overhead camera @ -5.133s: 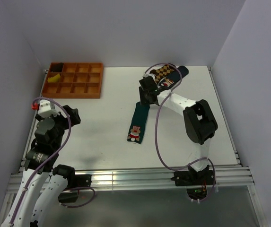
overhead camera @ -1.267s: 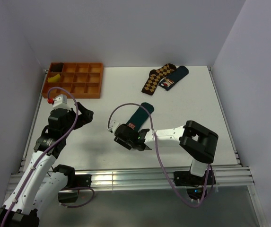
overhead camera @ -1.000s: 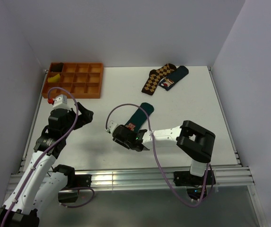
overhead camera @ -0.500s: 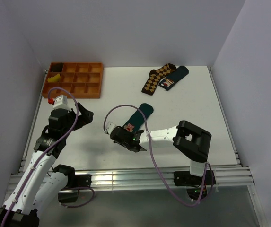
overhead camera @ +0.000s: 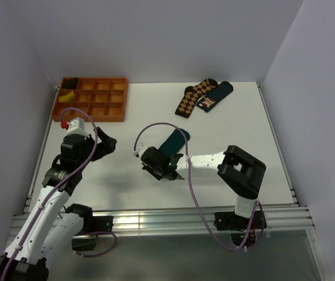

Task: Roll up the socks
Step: Roll the sock at the center of the board.

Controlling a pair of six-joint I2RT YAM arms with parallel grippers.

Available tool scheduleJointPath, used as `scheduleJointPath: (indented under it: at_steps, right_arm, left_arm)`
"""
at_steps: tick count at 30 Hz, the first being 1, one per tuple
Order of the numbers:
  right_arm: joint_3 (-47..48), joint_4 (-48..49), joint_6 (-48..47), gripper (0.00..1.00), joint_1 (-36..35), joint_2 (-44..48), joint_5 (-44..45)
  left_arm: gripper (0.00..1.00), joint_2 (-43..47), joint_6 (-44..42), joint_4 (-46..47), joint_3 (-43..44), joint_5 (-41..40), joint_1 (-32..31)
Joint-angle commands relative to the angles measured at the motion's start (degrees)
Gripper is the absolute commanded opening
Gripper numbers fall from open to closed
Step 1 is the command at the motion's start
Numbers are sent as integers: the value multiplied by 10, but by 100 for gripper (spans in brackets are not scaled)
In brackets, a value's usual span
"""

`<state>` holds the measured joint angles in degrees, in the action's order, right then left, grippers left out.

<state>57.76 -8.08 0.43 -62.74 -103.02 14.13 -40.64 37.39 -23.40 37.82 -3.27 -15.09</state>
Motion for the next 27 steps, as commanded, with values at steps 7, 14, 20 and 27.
scheduleJointPath:
  at_steps: [7, 14, 20, 27]
  right_arm:
    - [-65, 69, 127, 0, 124, 35, -265]
    - [-109, 168, 225, 0, 226, 22, -448]
    - [-108, 225, 315, 0, 292, -31, -581]
    - [-83, 214, 360, 0, 317, -85, -627]
  left_arm:
    - [99, -13, 29, 37, -1, 56, 0]
    - [99, -24, 59, 71, -25, 92, -8]
    - [100, -40, 79, 99, -35, 87, -29]
    - [91, -92, 135, 169, -73, 46, -101]
